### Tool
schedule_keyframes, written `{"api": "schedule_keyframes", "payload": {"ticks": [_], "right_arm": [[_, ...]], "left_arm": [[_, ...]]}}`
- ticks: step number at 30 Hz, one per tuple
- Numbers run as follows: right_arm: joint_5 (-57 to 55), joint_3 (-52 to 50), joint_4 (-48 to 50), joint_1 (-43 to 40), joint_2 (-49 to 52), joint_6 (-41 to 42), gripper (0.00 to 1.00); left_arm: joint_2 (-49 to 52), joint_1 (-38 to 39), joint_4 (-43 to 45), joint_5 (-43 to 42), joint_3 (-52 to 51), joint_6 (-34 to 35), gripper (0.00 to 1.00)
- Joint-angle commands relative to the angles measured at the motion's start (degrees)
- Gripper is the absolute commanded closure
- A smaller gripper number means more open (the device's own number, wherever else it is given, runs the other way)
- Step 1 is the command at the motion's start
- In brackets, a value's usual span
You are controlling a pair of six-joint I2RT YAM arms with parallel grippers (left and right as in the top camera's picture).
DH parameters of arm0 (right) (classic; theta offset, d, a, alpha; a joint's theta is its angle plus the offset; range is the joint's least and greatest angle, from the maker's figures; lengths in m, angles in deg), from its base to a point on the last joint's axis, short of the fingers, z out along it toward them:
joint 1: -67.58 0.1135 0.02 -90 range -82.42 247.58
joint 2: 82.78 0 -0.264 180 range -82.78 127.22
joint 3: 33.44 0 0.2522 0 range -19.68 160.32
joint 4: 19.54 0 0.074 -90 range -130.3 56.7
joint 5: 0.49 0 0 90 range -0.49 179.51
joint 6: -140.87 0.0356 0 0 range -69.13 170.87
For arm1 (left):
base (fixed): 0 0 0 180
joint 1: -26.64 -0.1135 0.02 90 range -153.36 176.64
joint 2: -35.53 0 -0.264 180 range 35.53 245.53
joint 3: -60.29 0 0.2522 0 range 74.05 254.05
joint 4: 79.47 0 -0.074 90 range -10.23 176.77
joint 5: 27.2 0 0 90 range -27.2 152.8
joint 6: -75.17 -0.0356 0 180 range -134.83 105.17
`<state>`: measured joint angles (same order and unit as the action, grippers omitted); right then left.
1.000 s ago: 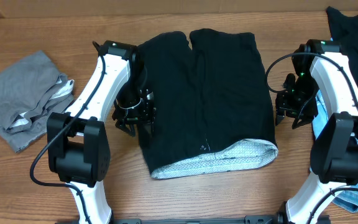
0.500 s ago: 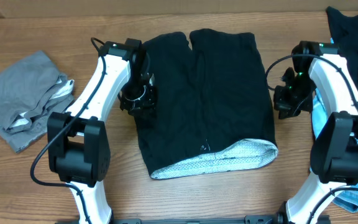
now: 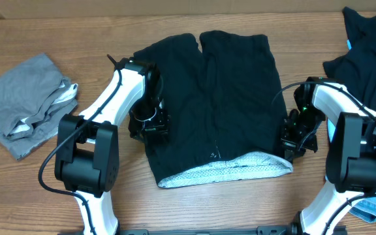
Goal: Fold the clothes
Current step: 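Release the shorts and pull both grippers back to the sides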
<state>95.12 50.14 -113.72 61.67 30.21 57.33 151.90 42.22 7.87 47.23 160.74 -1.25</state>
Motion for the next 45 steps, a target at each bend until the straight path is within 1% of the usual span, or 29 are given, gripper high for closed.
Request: {"api": "schedule_keyframes", "payload": {"ticks": [1,3,4,7,10,11,13,15,16,18,20,21,22,23,24,26,27,29,30,31,32,33,34,35,36,38,41,44,45], "right_arm": [[-7.87,-1.95,0.26,-0.20,-0.68,7.56,0.93],[-7.39,-2.86,0.85,-0.20,-0.68,8.63,0.91],[-7.02,-3.32,1.07,-0.20,-0.68,8.63,0.90],[-3.48,-6.38,4.44,-0.20,-0.68,8.61,0.89],[-0.35,-10.69,8.15,-0.20,-0.68,8.59,0.87],[1.75,-11.34,9.09,-0.20,-0.68,8.55,0.86],[5.44,-12.02,9.99,-0.02,-0.68,8.55,0.85],[10.73,-12.55,11.32,1.14,-0.68,6.58,0.86],[11.06,-12.55,11.98,2.19,-0.68,6.64,0.86],[10.78,-12.41,13.75,4.26,-0.68,7.13,0.85],[9.03,-11.02,13.49,4.17,-0.79,7.61,0.85],[4.83,-9.33,12.17,3.34,-1.40,10.29,0.83],[2.47,-7.74,10.99,2.54,-2.27,11.56,0.83],[1.01,-5.75,9.94,1.64,-3.50,12.13,0.82],[-0.44,-2.62,8.76,0.33,-5.18,14.03,0.79],[-1.09,3.30,6.91,-1.90,-7.96,14.84,0.75],[-1.11,6.54,5.31,-2.97,-8.68,14.80,0.73],[-1.09,10.88,2.93,-3.93,-8.81,12.90,0.72],[-1.11,12.20,1.92,-3.98,-8.81,11.91,0.72],[-1.11,12.94,1.18,-3.98,-8.81,11.13,0.72],[-1.14,13.33,0.76,-3.98,-8.81,11.10,0.72],[-1.14,13.42,0.76,-3.98,-8.81,11.08,0.72],[-1.11,13.42,1.01,-3.98,-8.81,11.08,0.72],[-1.14,13.42,1.03,-3.98,-8.81,11.02,0.72],[-1.09,13.42,1.05,-3.98,-8.81,10.19,0.72],[-1.14,13.42,0.96,-3.98,-8.81,9.75,0.72],[-1.11,13.42,0.81,-3.98,-8.81,9.57,0.72],[-1.09,13.42,0.37,-3.96,-8.81,9.60,0.72],[-1.09,13.42,0.15,-3.96,-8.81,9.60,0.72]], "left_arm": [[-0.48,0.20,1.55,3.69,-0.42,2.08,0.30],[-0.48,0.22,1.99,3.74,-0.42,2.32,0.24],[-0.48,0.22,1.99,3.85,-0.42,2.32,0.22],[-0.48,0.22,3.26,3.98,-0.42,3.37,0.19],[-0.48,0.22,5.55,3.93,-0.42,4.94,0.20],[-0.48,0.22,5.99,3.91,-0.42,4.94,0.21],[-0.52,0.20,7.61,3.67,-0.33,4.90,0.32],[-0.68,0.09,10.95,3.56,0.74,6.47,0.32],[-0.68,0.09,12.55,3.52,1.62,6.84,0.31],[-0.66,0.09,17.57,4.13,2.32,6.84,0.31],[-0.68,0.09,19.23,4.42,2.71,6.67,0.41],[-0.70,0.09,18.88,6.95,4.37,6.60,0.46],[-1.09,0.09,18.51,8.72,6.05,6.60,0.47],[-1.86,0.09,18.53,10.14,8.35,6.56,0.46],[-2.56,0.09,19.04,11.47,10.95,6.56,0.40],[-2.62,0.09,20.79,13.60,14.10,6.58,0.28],[-2.51,0.09,23.26,15.26,14.05,6.62,0.30],[-1.49,0.09,25.51,16.41,13.49,8.07,0.34],[-0.42,0.09,25.42,16.35,13.42,9.27,0.39],[0.81,0.11,24.96,15.56,13.35,10.45,0.48],[2.34,0.11,24.70,13.22,13.09,10.91,0.66],[3.54,0.11,24.28,10.40,13.05,10.86,0.79],[5.99,0.17,23.26,5.40,13.05,10.86,0.90],[7.48,0.22,22.49,3.02,13.05,10.84,0.94],[9.42,0.22,21.18,1.99,13.05,10.86,0.96],[12.98,0.15,19.02,2.95,13.05,10.82,0.96],[16.83,-0.48,17.86,7.15,13.05,9.49,0.96],[17.38,-2.19,21.51,17.11,13.33,7.96,0.96],[17.38,-2.75,23.37,18.01,13.33,7.17,0.96]]}}
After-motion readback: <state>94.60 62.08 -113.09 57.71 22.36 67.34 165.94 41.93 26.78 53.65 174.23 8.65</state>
